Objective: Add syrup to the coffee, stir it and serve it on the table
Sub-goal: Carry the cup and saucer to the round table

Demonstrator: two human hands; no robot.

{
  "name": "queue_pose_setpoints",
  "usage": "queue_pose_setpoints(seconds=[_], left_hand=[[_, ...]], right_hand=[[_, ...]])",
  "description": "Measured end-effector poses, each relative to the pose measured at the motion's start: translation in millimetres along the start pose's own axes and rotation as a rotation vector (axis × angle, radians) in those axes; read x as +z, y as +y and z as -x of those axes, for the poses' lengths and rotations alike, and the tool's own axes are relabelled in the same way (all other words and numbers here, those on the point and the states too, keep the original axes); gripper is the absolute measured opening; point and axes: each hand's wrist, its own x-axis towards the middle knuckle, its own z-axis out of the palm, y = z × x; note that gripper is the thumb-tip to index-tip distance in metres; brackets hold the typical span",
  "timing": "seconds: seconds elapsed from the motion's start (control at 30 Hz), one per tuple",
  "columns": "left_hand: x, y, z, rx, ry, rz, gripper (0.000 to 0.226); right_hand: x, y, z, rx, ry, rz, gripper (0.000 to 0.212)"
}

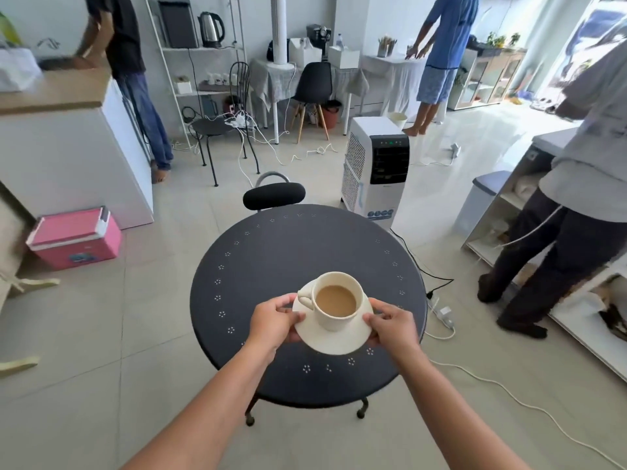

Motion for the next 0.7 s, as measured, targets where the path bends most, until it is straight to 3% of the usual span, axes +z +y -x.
queue_pose_setpoints(seconds=[0.7], left_hand=[[-13.1, 25.5, -166.0, -0.137, 0.236, 0.088, 0.033]], right_hand=[[84.2, -35.8, -195.8, 0.079, -0.179, 0.121, 0.037]])
